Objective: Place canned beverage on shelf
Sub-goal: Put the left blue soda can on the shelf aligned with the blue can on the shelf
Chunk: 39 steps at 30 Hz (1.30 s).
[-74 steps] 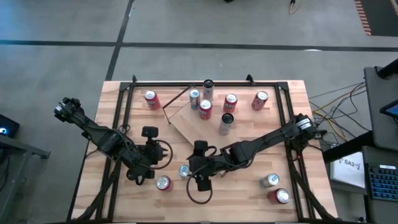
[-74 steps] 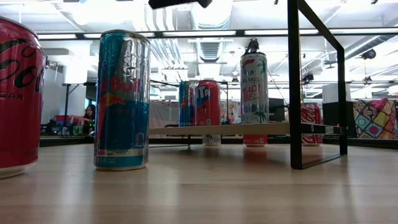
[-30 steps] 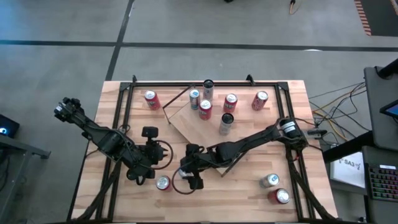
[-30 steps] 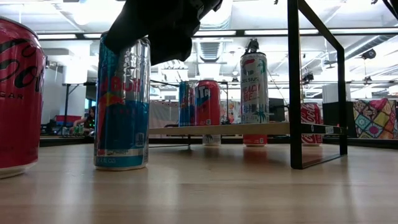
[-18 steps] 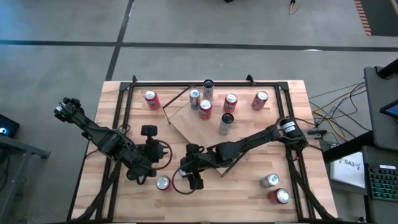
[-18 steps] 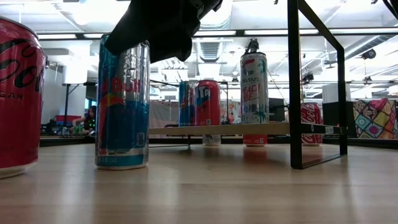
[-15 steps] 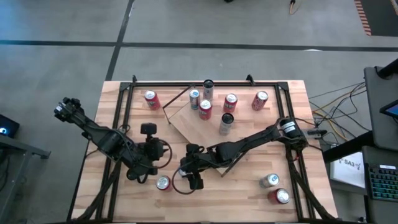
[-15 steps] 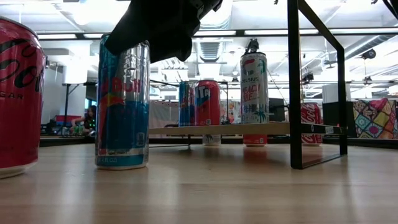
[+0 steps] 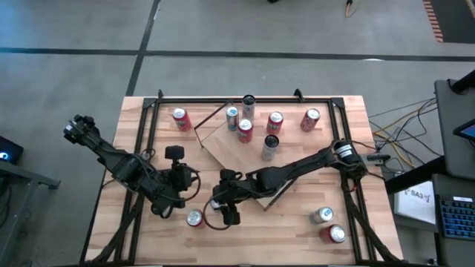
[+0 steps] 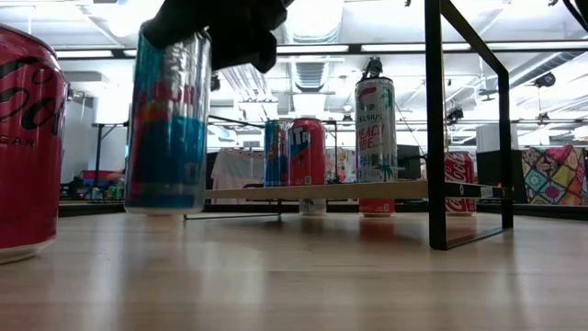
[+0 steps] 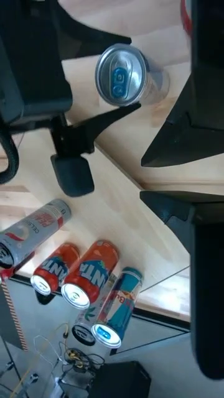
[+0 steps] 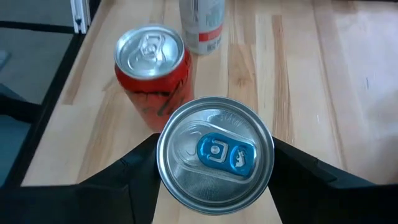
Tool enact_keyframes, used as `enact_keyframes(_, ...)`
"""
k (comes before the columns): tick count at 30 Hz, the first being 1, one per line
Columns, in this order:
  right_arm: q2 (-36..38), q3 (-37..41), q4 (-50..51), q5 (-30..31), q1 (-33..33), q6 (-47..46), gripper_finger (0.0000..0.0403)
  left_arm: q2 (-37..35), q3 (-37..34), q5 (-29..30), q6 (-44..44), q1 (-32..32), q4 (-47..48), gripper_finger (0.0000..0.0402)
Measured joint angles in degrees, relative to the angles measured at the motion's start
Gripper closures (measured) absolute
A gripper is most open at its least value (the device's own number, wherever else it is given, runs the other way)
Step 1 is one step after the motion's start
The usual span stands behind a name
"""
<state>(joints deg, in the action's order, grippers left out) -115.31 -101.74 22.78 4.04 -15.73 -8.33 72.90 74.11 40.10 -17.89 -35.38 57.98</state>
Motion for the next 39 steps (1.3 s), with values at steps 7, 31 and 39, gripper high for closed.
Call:
enact_keyframes(7,0.0,-4.0,1.1,0.4,1.1,0.7,0.0173,-1.2,0.0,5.7,-0.5,-4.2,0.0,0.0345)
enact_keyframes(31,0.0,-7.8,1.8,7.4,10.9,-8.7,0.0172,-3.5,0.0,15.0,-0.4,-12.3,1.1,0.0345)
enact_keyframes(39,0.0,-7.8,1.7,10.8,13.8,-9.0,0.0172,-3.5,0.0,15.0,-0.4,-12.3,1.6,0.0345)
